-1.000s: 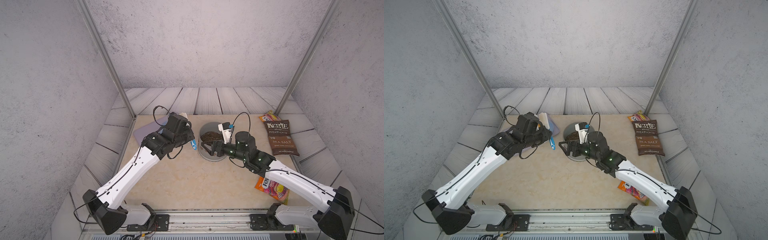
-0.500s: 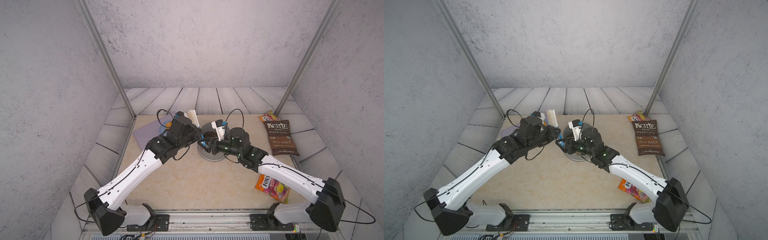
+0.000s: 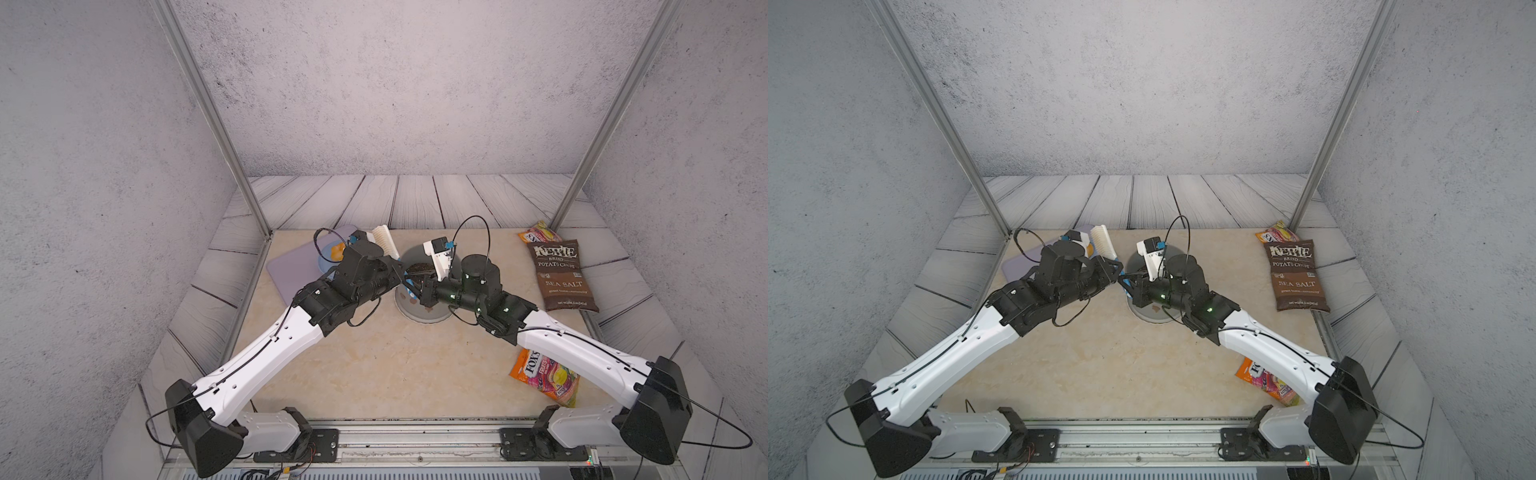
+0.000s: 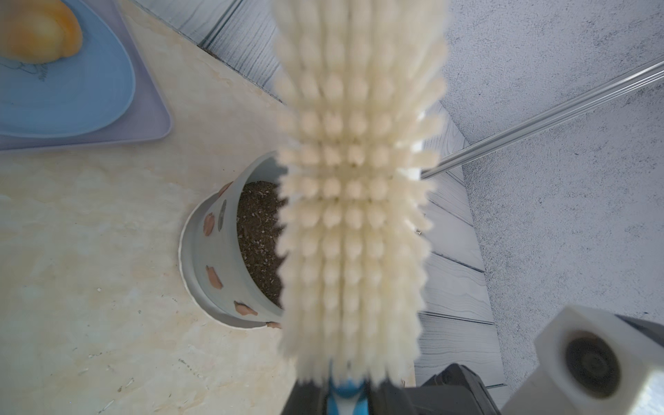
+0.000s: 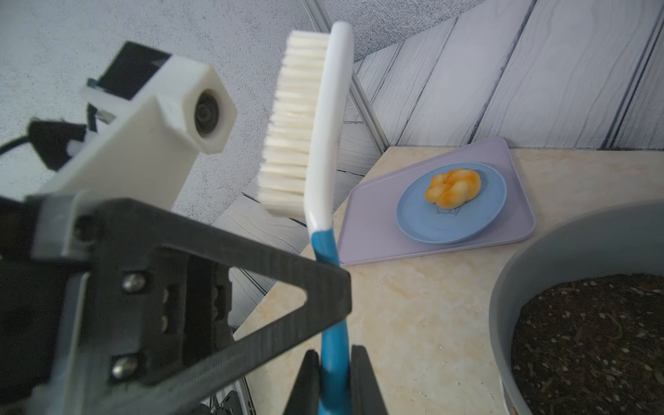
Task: Scrub the dried mud off the ceramic pot
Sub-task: Pick up the brush from the center of the board.
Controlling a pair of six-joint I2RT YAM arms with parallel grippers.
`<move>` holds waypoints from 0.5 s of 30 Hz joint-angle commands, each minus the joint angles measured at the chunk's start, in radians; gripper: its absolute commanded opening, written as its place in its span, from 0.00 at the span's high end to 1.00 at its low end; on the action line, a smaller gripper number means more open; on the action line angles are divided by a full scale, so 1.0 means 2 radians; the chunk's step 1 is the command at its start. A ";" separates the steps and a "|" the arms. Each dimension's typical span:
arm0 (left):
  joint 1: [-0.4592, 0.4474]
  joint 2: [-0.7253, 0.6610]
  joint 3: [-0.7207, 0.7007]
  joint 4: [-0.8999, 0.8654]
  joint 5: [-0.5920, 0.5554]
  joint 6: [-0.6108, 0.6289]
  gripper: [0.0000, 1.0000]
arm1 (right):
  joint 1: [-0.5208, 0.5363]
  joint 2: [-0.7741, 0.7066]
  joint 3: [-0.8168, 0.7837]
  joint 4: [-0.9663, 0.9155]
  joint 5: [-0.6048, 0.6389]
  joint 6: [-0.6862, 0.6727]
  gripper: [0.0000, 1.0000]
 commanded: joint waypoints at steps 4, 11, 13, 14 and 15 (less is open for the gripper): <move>-0.001 -0.035 -0.004 0.023 -0.003 -0.006 0.43 | 0.001 -0.022 0.021 -0.058 0.052 -0.095 1.00; 0.012 -0.055 0.042 -0.058 -0.018 -0.014 0.10 | 0.002 -0.031 0.028 -0.104 0.120 -0.252 1.00; 0.020 -0.046 0.068 -0.095 -0.025 -0.019 0.08 | 0.003 -0.035 0.027 -0.103 0.132 -0.293 1.00; 0.023 -0.041 0.083 -0.110 -0.028 -0.018 0.06 | 0.002 -0.037 0.027 -0.104 0.138 -0.312 1.00; 0.025 -0.034 0.095 -0.126 -0.033 -0.015 0.04 | 0.002 -0.039 0.028 -0.106 0.144 -0.331 1.00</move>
